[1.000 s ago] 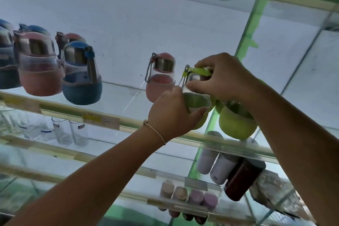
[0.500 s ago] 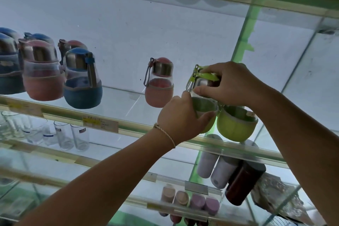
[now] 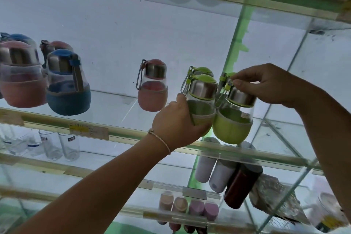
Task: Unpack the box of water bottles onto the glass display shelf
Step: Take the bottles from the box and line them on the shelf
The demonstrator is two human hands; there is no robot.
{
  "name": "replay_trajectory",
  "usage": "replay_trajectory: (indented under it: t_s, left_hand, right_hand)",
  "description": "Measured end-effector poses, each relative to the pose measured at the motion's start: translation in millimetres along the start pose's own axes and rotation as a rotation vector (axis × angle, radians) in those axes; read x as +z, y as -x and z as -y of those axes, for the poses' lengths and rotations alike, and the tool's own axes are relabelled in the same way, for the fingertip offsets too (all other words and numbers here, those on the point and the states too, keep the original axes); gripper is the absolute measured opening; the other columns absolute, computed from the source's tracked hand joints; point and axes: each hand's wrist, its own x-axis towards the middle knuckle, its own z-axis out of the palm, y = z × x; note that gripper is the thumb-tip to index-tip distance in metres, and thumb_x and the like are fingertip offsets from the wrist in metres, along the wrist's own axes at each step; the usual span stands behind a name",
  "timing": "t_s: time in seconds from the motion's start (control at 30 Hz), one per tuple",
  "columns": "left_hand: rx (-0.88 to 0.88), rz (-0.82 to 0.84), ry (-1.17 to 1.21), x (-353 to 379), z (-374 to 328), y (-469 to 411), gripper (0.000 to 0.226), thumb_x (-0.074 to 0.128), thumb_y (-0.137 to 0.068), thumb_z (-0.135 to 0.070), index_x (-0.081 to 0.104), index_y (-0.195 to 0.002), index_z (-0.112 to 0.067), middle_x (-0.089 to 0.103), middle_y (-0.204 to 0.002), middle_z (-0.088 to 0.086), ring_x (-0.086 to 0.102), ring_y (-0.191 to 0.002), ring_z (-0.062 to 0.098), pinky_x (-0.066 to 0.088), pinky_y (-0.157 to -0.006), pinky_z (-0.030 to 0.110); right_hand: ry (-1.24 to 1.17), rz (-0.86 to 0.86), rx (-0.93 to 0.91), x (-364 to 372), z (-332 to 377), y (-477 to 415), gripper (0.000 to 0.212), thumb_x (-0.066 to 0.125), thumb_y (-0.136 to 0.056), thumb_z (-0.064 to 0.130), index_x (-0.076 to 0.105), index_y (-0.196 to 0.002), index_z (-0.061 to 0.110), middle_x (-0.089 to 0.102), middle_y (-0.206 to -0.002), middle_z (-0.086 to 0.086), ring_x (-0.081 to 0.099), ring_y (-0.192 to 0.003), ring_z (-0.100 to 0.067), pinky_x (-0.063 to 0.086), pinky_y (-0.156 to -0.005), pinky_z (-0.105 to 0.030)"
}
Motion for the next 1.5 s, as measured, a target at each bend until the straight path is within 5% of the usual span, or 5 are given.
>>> replay_trajectory:
  t_s: [0.33,0.77,0.97,1.3,1.5]
  left_hand:
    - [-0.042,-0.094,-0.005,10,0,6,0.071,0.056,-0.07,-0.08,0.045,-0.103,-0.019,0.062,-0.09,-0.001,0.061,-0.073,0.018,0.055,-0.061,0.034]
    - [-0.004,-0.016,0.113,11,5,1,0.074,0.062,-0.069,-0.077,0.044,-0.111,-0.019,0.061,-0.097,0.0,0.062,-0.079,0.017,0.057,-0.065,0.036]
    - [0.021,0.035,0.165,8,7,-2,0.069,0.069,-0.071,-0.068,0.044,-0.111,-0.017,0.062,-0.097,0.0,0.062,-0.078,0.015,0.057,-0.065,0.033]
    - [0.037,0.055,0.138,6,12,-3,0.073,0.069,-0.071,-0.068,0.047,-0.117,-0.016,0.063,-0.106,0.002,0.062,-0.088,0.019,0.057,-0.073,0.035]
    - [0.073,0.048,0.164,3,13,-5,0.068,0.069,-0.075,-0.063,0.047,-0.118,-0.016,0.064,-0.105,0.001,0.061,-0.085,0.016,0.055,-0.071,0.029]
  right_hand:
    - [-0.051,0.06,-0.032,5,-14,-11,0.016,0.058,-0.1,0.016,0.071,-0.106,0.022,0.072,-0.103,-0.014,0.066,-0.1,-0.041,0.053,-0.09,-0.061]
    - [-0.033,-0.061,-0.11,19,-18,1,0.015,0.058,-0.098,0.018,0.068,-0.103,0.027,0.069,-0.093,0.013,0.061,-0.079,0.0,0.044,-0.075,-0.026]
    - [-0.006,-0.08,-0.098,19,-15,2,0.014,0.058,-0.099,0.017,0.068,-0.102,0.027,0.065,-0.083,0.017,0.057,-0.066,0.011,0.039,-0.067,-0.021]
    - [-0.082,-0.095,-0.042,15,0,0,0.019,0.053,-0.102,0.022,0.065,-0.112,0.033,0.069,-0.108,0.011,0.064,-0.104,-0.012,0.051,-0.091,-0.036]
    - [0.076,-0.035,-0.02,17,1,2,0.021,0.074,-0.087,0.02,0.07,-0.104,0.031,0.071,-0.097,0.008,0.069,-0.092,-0.02,0.056,-0.089,-0.045]
